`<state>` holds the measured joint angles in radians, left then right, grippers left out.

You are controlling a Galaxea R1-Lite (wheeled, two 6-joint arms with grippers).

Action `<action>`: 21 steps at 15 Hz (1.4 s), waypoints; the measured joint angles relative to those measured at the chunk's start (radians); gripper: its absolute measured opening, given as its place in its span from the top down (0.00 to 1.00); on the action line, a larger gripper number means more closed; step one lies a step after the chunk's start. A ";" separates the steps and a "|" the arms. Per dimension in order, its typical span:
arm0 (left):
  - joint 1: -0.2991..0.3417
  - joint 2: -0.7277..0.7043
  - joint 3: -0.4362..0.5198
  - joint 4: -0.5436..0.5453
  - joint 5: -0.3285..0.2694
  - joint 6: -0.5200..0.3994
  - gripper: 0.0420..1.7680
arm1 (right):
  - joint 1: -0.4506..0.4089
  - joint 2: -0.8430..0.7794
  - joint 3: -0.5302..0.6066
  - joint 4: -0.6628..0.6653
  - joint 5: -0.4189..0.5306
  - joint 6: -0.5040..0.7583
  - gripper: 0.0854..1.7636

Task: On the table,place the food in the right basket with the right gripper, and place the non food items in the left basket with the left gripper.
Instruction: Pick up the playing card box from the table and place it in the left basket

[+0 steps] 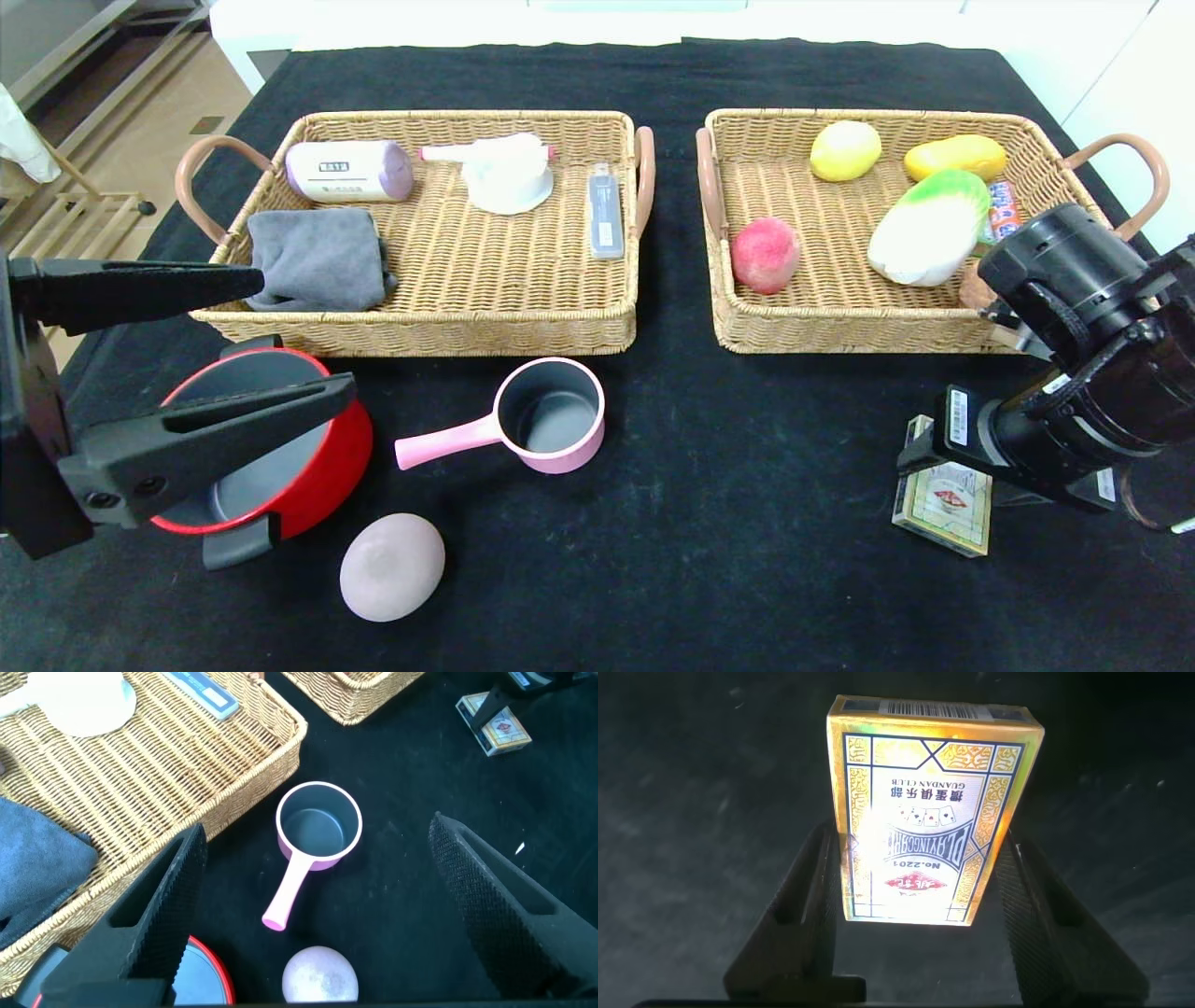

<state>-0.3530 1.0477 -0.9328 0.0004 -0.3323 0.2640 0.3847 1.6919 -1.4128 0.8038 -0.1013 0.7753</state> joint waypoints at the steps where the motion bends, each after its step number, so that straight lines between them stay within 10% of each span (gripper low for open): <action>1: 0.000 0.000 0.000 0.000 0.000 0.000 0.03 | 0.000 -0.009 0.000 0.000 0.028 -0.004 0.42; 21: 0.000 0.001 0.008 0.004 0.000 0.006 0.03 | 0.202 -0.135 -0.035 -0.388 0.126 -0.158 0.42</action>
<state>-0.3530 1.0483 -0.9251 0.0047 -0.3328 0.2702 0.5868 1.5566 -1.4481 0.4162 0.0249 0.6172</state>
